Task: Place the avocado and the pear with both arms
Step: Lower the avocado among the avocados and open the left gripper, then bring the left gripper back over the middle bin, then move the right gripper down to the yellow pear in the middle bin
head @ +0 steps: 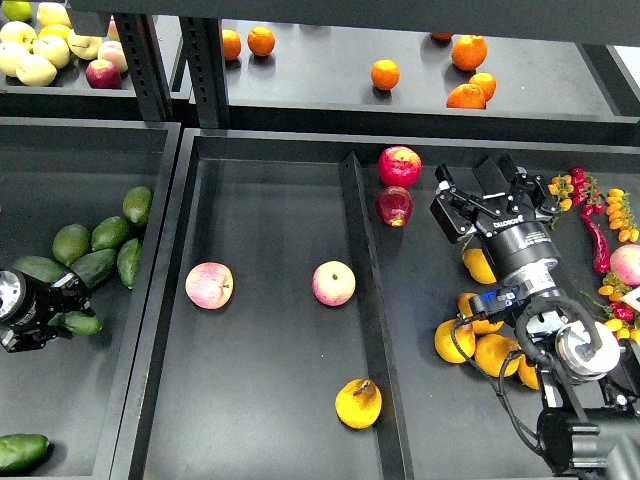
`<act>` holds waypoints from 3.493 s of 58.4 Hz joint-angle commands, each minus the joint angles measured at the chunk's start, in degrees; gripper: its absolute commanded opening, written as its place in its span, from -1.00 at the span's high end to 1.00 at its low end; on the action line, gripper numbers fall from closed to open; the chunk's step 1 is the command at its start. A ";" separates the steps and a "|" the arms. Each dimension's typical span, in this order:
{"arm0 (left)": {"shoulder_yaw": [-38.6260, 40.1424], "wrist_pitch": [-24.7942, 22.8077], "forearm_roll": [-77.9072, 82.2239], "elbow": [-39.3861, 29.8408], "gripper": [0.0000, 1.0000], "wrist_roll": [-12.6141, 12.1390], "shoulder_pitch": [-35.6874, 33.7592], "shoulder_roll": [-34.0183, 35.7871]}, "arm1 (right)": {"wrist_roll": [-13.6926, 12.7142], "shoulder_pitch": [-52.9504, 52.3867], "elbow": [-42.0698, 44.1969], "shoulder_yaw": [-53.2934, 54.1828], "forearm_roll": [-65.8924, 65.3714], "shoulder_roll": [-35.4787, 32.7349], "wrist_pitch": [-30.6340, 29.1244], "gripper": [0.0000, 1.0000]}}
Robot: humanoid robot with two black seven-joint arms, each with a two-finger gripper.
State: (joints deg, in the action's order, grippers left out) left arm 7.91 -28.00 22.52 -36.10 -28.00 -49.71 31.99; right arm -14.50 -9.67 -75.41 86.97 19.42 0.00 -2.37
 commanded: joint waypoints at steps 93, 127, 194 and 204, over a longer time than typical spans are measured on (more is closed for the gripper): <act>73.83 0.00 -14.44 -25.59 -0.98 0.00 28.61 -23.28 | -3.78 4.39 1.15 -1.27 -0.18 0.00 -7.99 -0.99; 79.45 0.00 -14.70 -39.22 -0.98 0.00 46.37 -31.99 | -13.50 4.39 4.22 -7.86 -7.56 -5.10 -21.53 -1.00; 73.74 0.00 -14.88 -39.48 -0.99 1.72 50.50 -31.99 | -13.50 -10.28 10.46 -47.33 -24.96 -31.99 -23.29 -0.99; 73.48 0.00 -14.88 -39.75 -0.99 1.63 50.94 -31.99 | -13.50 -10.46 12.22 -48.99 -26.98 -30.59 -23.29 -0.97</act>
State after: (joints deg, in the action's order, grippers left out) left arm 81.58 -28.00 7.64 -75.78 -26.28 1.04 0.00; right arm -27.99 -19.99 -64.29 39.30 -6.53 -31.47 -25.68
